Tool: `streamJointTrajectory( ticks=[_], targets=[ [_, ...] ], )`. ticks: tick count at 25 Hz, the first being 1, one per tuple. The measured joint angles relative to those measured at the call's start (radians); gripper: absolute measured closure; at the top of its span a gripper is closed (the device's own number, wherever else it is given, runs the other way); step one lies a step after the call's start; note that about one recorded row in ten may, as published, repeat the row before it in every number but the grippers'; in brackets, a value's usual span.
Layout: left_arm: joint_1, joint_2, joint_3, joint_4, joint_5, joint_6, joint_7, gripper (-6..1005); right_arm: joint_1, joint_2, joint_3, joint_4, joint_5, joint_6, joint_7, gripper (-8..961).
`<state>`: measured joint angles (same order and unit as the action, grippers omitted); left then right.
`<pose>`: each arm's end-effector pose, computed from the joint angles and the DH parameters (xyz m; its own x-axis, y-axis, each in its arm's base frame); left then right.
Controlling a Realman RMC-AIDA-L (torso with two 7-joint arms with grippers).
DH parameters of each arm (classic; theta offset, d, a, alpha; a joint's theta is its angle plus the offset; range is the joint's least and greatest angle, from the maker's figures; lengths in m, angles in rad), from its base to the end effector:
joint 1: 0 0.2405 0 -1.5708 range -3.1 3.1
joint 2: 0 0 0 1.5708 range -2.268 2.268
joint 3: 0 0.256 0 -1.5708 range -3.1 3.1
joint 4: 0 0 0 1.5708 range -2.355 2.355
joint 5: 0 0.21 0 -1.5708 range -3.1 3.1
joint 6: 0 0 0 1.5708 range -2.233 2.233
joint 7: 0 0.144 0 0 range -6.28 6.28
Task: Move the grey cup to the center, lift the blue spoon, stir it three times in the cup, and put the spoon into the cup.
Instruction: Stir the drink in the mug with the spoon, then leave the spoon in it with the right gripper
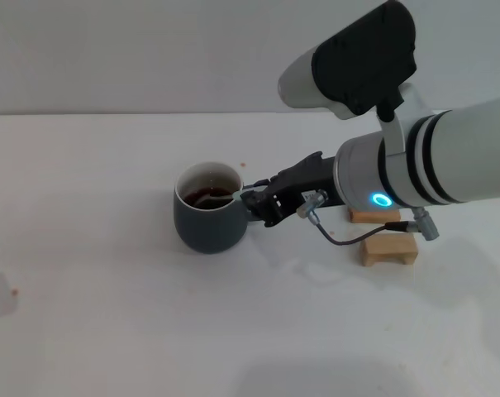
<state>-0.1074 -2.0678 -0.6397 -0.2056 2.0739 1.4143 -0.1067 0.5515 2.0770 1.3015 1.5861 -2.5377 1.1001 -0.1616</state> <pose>-0.3840 0.2108 0.0012 0.7029 -0.0561 0.7090 0.7113 0.0520 -0.7010 0.0771 0.3380 -0.0587 0.8576 -0.4979 -0.1290 -0.4991 -0.7447 -0.4432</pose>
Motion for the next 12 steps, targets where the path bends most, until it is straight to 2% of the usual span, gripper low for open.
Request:
streamJointTrajectory(
  ticks=[12],
  targets=[
    [0.011,0.002,0.000,0.003,0.000,0.024,-0.005,1001,0.037,0.002,-0.041,-0.069,0.001,-0.054,0.001,791]
  ],
)
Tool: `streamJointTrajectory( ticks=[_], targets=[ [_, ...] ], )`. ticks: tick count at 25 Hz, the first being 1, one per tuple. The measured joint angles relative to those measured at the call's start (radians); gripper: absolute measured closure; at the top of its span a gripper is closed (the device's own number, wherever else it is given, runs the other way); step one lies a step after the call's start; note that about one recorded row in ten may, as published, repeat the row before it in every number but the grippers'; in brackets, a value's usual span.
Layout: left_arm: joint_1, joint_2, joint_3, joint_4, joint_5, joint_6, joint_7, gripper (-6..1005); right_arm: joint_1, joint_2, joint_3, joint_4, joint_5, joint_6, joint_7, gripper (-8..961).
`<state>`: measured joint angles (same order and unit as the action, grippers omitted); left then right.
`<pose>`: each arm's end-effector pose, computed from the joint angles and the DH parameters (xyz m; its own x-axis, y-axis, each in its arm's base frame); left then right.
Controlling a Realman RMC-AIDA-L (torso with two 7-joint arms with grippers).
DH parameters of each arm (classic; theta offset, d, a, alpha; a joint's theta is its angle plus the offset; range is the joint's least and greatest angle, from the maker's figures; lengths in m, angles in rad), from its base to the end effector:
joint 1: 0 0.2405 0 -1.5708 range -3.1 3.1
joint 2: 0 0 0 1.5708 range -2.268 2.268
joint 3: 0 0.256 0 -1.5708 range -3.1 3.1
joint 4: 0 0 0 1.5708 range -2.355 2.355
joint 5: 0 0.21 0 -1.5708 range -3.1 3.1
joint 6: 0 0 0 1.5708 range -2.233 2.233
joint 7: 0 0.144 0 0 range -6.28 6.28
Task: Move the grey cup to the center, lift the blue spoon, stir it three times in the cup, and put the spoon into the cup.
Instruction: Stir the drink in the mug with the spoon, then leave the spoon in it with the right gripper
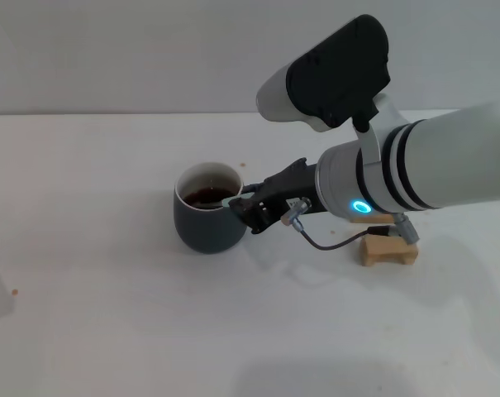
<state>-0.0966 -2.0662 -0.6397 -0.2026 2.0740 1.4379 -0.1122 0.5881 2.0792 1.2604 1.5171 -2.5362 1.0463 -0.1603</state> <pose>-0.3846 0.2061 0.0043 0.7026 -0.0708 0.7081 0.7116 0.0575 -0.7003 0.0760 0.3408 -0.0740 0.8688 -0.4828 -0.1095 -0.4781 -0.7609 -0.4386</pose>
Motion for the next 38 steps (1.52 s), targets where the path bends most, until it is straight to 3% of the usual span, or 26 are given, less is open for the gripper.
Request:
streamJointTrajectory(
  ticks=[18,38],
  targets=[
    [0.017,-0.001,0.006,0.000,0.000,0.005,-0.003,1001,0.044,-0.004,0.008,-0.110,0.007,-0.085,-0.025,790],
    [0.021,-0.003,0.008,0.000,0.006,0.004,-0.003,1001,-0.015,-0.004,0.047,-0.055,0.002,-0.033,-0.048,790]
  ],
)
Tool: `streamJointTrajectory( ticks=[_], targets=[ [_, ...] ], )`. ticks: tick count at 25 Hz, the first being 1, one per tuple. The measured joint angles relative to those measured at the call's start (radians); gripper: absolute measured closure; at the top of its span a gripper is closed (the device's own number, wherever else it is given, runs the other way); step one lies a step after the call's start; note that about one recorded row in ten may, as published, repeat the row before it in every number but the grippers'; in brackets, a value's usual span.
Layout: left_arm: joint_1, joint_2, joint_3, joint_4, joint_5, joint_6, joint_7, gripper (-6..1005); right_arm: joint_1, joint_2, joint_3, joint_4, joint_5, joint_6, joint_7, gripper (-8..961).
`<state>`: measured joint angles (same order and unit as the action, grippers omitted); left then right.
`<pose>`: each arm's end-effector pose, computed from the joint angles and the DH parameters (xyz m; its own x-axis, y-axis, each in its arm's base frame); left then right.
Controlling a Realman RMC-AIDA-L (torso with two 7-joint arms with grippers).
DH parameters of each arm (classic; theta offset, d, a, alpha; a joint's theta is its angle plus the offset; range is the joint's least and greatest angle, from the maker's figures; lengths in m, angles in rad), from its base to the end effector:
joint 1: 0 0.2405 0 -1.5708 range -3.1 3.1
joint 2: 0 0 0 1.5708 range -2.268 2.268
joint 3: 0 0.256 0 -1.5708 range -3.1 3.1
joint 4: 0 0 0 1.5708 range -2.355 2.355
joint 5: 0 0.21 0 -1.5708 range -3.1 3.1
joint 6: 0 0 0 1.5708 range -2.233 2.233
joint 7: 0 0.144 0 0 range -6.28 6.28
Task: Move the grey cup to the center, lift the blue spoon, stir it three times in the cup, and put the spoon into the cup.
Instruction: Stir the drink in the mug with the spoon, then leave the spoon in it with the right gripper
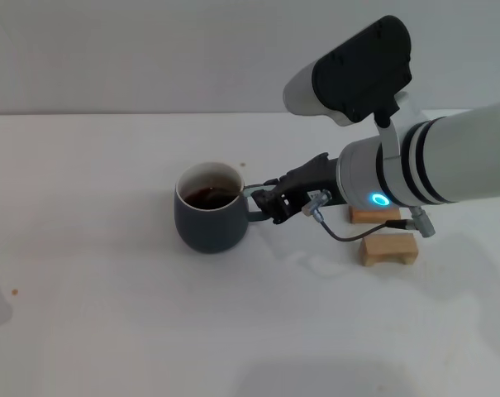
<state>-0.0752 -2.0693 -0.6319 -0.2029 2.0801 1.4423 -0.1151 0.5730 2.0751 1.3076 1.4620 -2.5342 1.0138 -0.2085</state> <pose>-0.3864 0.1977 0.0016 0.7002 -0.0573 0.7116 0.7139 0.0585 -0.6978 0.0950 0.3540 -0.0677 0.8557 -0.5031 -0.1215 -0.4961 -0.7304 -0.4695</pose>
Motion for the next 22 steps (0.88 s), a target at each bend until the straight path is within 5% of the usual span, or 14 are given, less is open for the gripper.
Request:
streamJointTrajectory(
  ticks=[22],
  targets=[
    [-0.008,0.000,0.000,-0.001,-0.001,-0.001,0.000,1001,0.055,0.005,-0.050,-0.055,0.026,-0.066,0.003,791]
  ],
)
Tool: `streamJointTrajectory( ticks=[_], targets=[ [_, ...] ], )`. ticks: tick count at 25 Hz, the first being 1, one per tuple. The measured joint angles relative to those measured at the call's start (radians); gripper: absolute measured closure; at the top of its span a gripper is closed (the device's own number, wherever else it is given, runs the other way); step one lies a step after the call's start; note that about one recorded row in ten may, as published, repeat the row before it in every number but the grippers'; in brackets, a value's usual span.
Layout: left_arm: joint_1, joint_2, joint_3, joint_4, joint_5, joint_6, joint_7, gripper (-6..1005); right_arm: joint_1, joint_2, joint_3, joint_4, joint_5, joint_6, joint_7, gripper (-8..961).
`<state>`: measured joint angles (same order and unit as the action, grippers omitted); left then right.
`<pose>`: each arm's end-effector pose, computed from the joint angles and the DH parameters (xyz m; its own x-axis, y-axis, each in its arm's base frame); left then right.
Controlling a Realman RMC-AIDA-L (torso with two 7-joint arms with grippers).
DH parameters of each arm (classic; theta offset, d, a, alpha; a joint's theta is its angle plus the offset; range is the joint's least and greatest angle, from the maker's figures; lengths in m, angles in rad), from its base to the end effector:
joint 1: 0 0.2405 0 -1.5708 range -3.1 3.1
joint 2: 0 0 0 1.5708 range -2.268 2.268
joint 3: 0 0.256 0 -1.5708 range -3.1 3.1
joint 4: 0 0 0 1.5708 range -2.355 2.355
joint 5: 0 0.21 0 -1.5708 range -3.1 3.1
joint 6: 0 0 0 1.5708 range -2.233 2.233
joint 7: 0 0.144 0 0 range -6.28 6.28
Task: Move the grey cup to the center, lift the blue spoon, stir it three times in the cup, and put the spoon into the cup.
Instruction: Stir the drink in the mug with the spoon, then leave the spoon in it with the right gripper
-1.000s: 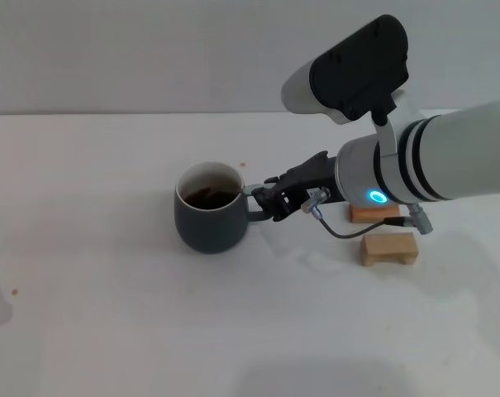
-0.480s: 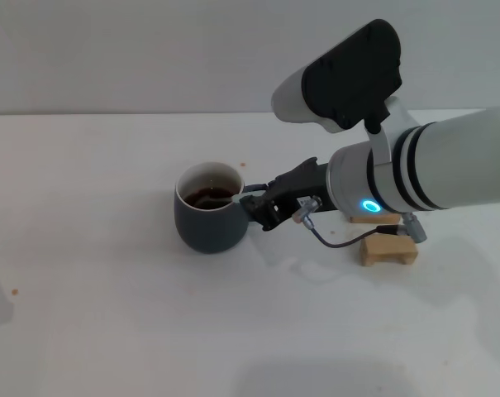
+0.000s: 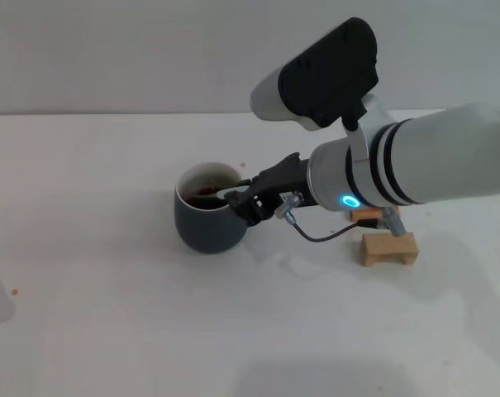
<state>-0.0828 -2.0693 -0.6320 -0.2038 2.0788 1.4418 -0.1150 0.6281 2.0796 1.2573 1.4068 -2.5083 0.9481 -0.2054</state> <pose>-0.3849 0.2007 0.0016 0.6992 -0.0627 0.7122 0.7149 0.0543 -0.6971 0.0802 0.3548 -0.0844 0.8781 -0.4623 -0.1232 -0.4652 -0.7648 -0.4458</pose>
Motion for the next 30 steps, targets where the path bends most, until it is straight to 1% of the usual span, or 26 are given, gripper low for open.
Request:
streamJointTrajectory(
  ticks=[7,14,22,30],
  targets=[
    [0.000,0.000,0.000,-0.002,-0.005,0.000,0.000,1001,0.017,-0.003,0.027,-0.034,-0.010,-0.027,-0.010,791],
    [-0.002,0.000,-0.001,-0.005,-0.005,0.000,0.001,1001,0.005,-0.004,0.067,-0.041,-0.013,-0.017,-0.028,791],
    [-0.001,0.000,0.000,-0.008,-0.003,0.000,0.004,1001,-0.029,-0.002,0.056,0.003,-0.005,0.028,-0.024,791],
    [0.004,0.001,0.000,-0.012,0.001,0.003,0.005,1001,-0.043,0.000,0.023,0.027,0.018,0.034,-0.020,790]
  ],
)
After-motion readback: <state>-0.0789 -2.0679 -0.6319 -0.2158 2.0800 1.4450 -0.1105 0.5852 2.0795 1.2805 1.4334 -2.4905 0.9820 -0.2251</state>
